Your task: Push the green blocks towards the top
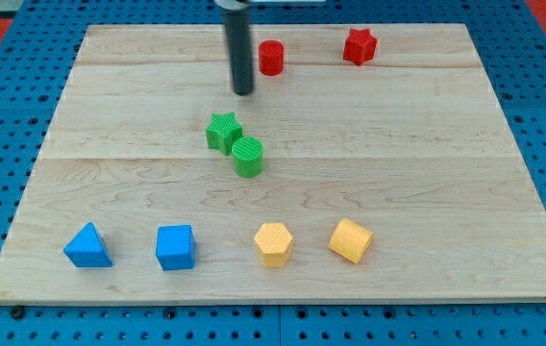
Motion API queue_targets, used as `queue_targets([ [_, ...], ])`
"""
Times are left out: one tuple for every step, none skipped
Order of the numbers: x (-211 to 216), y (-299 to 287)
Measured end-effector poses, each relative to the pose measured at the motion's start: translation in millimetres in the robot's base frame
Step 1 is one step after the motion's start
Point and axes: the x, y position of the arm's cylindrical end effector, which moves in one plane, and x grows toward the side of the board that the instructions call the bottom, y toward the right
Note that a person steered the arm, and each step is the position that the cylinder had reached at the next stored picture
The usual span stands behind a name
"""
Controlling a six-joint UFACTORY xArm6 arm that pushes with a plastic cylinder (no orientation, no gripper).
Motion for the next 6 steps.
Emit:
queue_targets([
  [79.4,43.6],
  [122.9,-4.5],
  [115.1,-76.2],
  [97.1,-80.2],
  [55.5,-79.2],
  [41.9,-52.7],
])
